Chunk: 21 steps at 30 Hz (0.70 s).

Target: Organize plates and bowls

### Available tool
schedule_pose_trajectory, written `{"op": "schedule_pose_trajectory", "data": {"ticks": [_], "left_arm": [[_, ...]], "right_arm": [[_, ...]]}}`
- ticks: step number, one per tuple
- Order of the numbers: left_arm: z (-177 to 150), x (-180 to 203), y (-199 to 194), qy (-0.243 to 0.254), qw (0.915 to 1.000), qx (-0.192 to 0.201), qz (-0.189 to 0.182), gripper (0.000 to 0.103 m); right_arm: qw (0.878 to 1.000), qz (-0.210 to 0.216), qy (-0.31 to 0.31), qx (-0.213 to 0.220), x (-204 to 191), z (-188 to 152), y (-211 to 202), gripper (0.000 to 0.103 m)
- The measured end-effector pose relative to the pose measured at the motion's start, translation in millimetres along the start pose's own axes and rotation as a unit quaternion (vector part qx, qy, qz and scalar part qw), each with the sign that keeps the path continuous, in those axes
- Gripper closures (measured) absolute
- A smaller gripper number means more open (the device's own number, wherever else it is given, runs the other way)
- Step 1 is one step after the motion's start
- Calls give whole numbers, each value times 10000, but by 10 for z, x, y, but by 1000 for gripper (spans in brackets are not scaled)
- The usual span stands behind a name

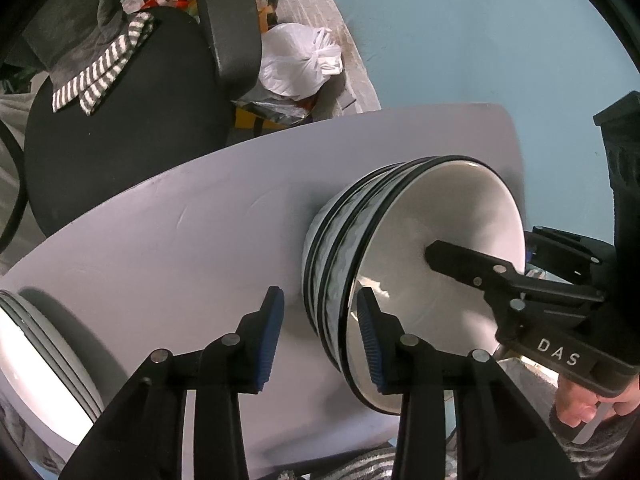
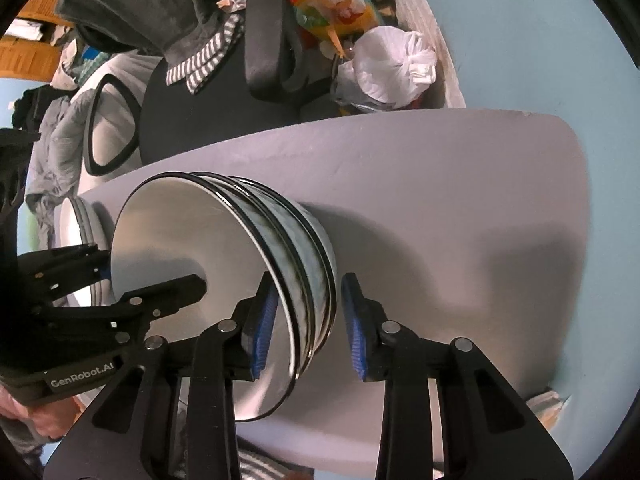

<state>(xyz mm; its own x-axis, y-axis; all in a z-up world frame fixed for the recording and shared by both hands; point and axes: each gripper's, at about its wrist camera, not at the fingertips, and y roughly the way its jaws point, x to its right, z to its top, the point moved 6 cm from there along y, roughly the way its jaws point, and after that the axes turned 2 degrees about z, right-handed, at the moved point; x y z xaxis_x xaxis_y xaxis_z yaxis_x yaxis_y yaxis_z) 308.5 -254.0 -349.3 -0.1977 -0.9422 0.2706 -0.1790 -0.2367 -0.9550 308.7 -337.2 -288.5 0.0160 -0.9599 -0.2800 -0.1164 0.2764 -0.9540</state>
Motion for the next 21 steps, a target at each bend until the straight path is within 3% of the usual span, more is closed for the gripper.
{"op": "schedule_pose_trajectory", "data": {"ticks": [4,10,14,21], "left_arm": [[8,26,-9,-42,9999,9,-122,73],[5,28,-21,44,9999,34,-90,74],[3,33,-49,77,9999,70,-41,76],[-7,28,-52,64,10000,60,31,78]], "right_arm": [[10000,-47,-42,-15,-21,5,15,73],[9999,-136,23,-39,-34,12,29,73],[9992,-397,-26,32,-61,2,24,81],[9988,-483,102,63,-53,-15,7,83]]}}
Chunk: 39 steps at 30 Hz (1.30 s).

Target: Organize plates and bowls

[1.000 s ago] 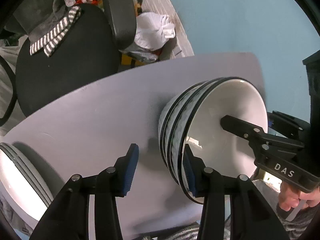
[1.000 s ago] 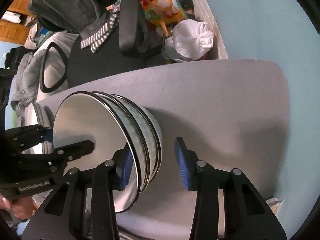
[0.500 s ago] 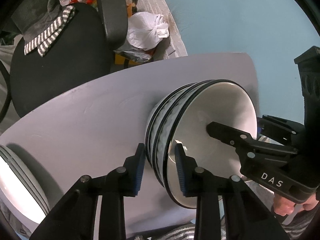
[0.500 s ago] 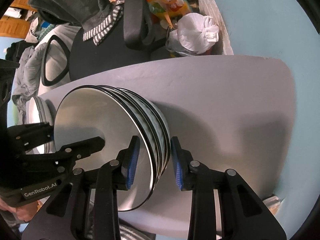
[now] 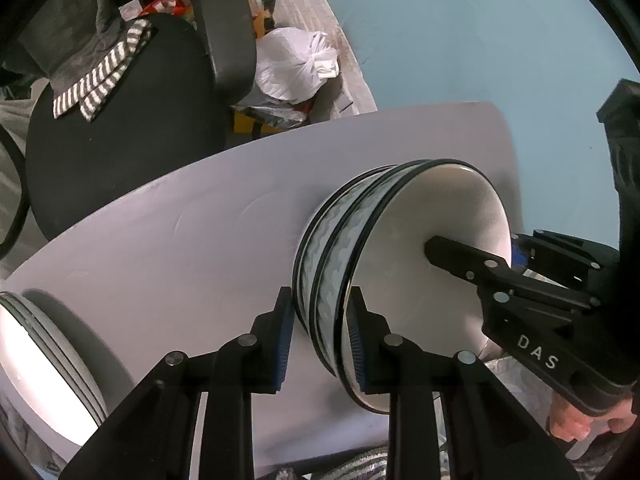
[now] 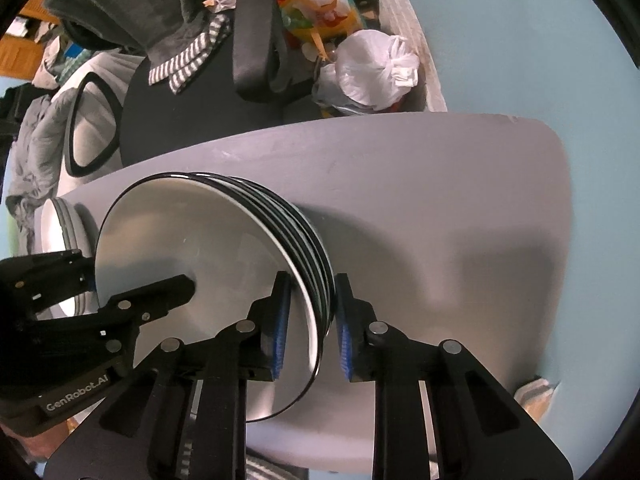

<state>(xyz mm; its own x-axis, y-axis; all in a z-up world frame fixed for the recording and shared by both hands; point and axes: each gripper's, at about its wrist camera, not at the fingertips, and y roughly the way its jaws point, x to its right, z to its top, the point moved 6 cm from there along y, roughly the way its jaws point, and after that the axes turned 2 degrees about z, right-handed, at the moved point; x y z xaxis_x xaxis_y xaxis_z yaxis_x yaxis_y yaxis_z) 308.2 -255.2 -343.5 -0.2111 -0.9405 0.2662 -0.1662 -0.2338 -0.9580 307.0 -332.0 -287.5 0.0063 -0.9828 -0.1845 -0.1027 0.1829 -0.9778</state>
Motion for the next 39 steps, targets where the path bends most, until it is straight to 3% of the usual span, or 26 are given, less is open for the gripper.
{"op": "schedule_pose_trajectory", "data": {"ticks": [22,39], "left_arm": [[-306,-277,-252,-264,9996,83,57,78],[-746,-1119,-736,-955,9940,512,122,78]], "right_arm": [[10000,2,-36,-74,-342,-137,-45,83],[9969,17,-780,-81,-1360,-184,-26,83]]}}
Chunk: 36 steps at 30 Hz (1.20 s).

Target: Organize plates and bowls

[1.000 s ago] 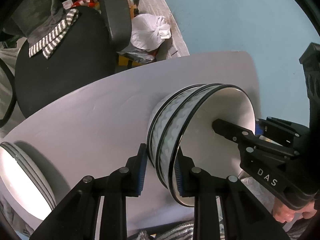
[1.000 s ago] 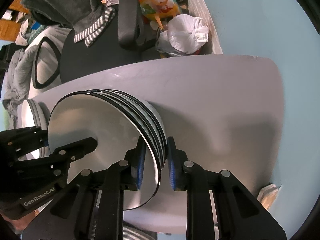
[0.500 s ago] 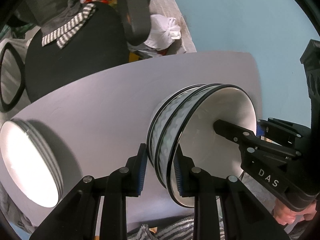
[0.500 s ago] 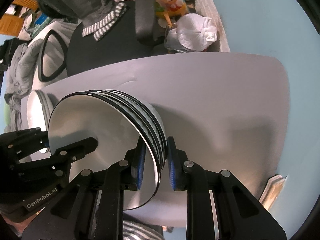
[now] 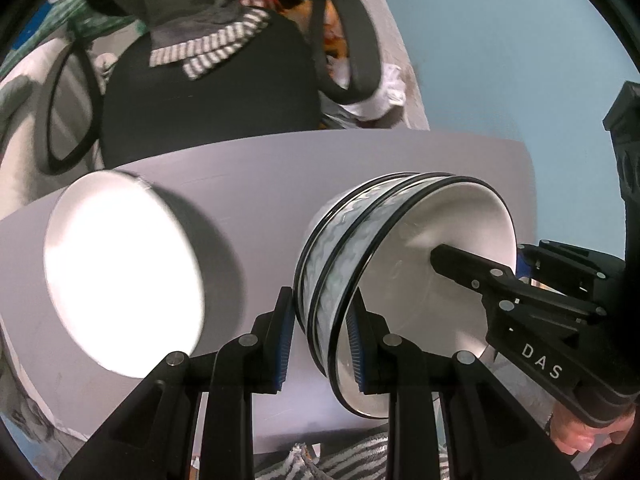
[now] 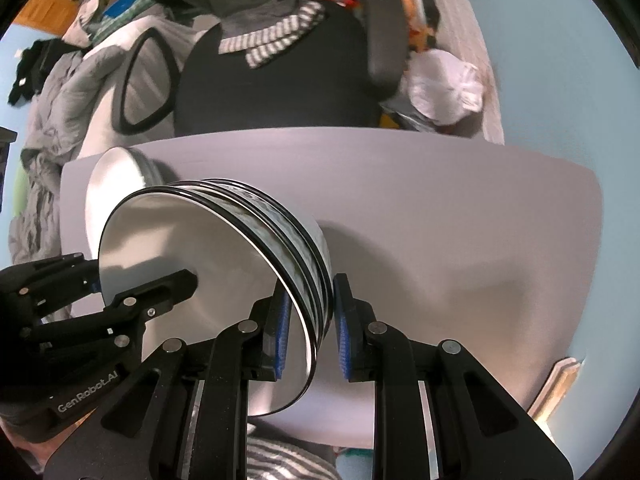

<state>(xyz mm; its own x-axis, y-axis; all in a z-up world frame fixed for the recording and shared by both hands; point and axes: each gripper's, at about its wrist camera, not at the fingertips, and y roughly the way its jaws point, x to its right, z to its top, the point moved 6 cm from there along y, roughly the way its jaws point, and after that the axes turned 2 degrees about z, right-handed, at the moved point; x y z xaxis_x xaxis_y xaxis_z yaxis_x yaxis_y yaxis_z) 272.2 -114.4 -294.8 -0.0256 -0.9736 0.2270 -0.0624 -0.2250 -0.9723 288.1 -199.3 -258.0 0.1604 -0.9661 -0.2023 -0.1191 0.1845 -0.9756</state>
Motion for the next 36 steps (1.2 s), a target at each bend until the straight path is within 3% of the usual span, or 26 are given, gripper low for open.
{"op": "schedule_pose_trajectory", "data": {"ticks": [20,36], "left_arm": [[-343,-1420,-498,-806,9961,337,-100,78],[-367,-1911,-286,-911,9957,74,-131,78]], "right_arm": [[9962,-61,-866,-103,-1409,194,270,83],[9958,-103,-807,-428,-1821,250,692,83]]}}
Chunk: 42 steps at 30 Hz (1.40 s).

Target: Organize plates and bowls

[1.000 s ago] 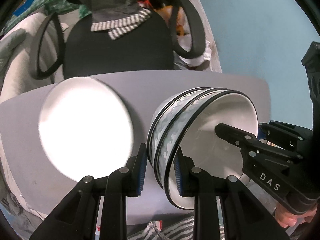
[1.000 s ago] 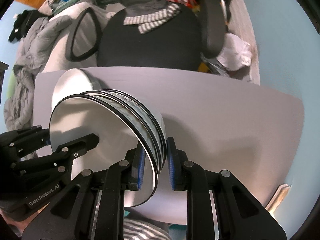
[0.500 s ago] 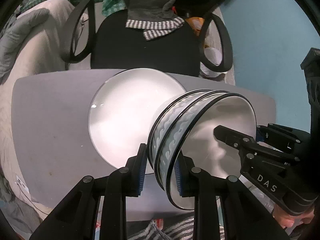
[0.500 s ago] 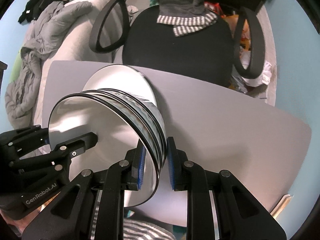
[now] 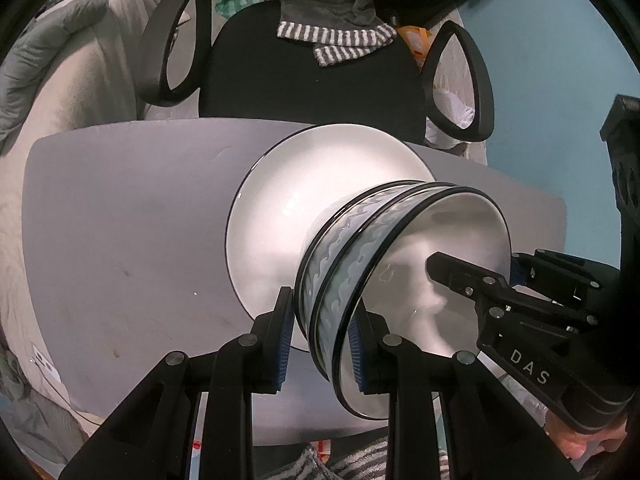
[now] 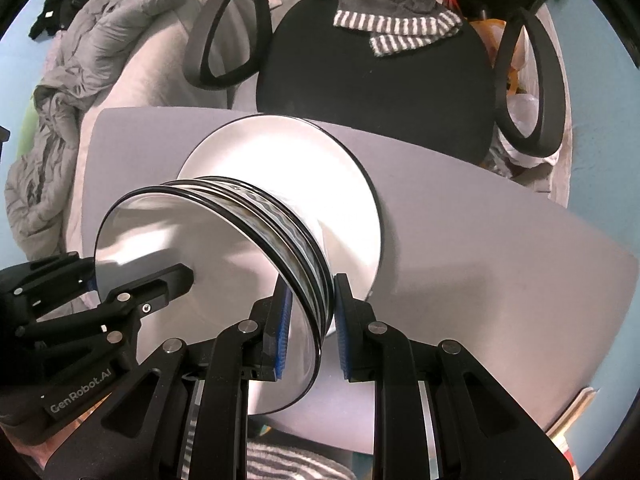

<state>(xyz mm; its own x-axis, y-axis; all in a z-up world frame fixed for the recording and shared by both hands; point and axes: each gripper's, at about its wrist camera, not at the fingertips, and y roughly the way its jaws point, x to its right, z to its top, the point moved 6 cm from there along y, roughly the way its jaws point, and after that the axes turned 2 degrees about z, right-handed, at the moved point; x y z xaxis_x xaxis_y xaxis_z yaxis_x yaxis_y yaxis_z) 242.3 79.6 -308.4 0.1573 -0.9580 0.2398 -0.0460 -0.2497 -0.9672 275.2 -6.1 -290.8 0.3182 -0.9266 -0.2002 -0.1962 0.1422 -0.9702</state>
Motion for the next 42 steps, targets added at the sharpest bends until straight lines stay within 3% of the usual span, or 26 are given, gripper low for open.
{"op": "schedule_pose_trajectory", "data": {"ticks": [20,26,30,33,35,42], "left_arm": [[59,-25,174,125,9997,-220,-46,78],[59,2,156,103,9993,-113,-343,62],[69,-4,98,210,9996,70,-200,51],[75,-47,8,237,9993,283,6,41],[66,-73,-60,235,9989,399,59,39],[-9,-93,-389,240,9962,810,199,39]], "right_arm": [[9997,-18,90,-247,44,76,184,83],[9995,71,24,-292,37,96,191,76],[9997,-140,-124,-150,34,103,171,69],[9989,-409,-212,-12,52,99,127,55],[9982,-548,-217,143,75,96,62,49],[9946,-723,-159,731,146,79,-337,48]]}}
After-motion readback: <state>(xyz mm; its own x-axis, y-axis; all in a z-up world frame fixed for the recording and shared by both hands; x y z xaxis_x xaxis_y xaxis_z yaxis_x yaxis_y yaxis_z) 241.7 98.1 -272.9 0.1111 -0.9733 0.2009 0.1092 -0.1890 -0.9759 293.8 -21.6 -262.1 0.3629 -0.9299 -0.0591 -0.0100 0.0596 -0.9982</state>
